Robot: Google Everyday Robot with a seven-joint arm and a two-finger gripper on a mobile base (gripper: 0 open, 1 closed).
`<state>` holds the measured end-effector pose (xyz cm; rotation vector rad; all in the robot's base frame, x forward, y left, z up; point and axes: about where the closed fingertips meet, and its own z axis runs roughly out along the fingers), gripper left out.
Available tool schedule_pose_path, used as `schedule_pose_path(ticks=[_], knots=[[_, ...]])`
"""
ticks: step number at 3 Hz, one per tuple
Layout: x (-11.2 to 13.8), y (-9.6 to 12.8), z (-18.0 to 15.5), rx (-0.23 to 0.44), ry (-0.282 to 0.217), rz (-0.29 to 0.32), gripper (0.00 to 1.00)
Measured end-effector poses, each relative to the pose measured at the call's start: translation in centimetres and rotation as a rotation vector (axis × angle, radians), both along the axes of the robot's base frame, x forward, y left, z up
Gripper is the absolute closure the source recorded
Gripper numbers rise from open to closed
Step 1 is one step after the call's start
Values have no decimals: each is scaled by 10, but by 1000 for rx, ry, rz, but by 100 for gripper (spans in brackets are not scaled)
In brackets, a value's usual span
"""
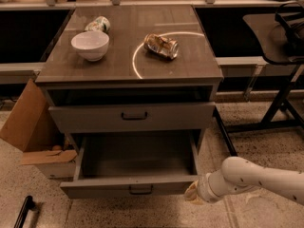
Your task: Close middle drawer
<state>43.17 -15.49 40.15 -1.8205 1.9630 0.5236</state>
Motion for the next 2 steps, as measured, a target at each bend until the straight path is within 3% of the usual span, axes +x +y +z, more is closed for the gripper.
schedule_pose_path(ticks=[1, 2], knots=[[28, 9, -13, 16, -31, -63, 100], [30, 10, -14, 15, -35, -68, 100]])
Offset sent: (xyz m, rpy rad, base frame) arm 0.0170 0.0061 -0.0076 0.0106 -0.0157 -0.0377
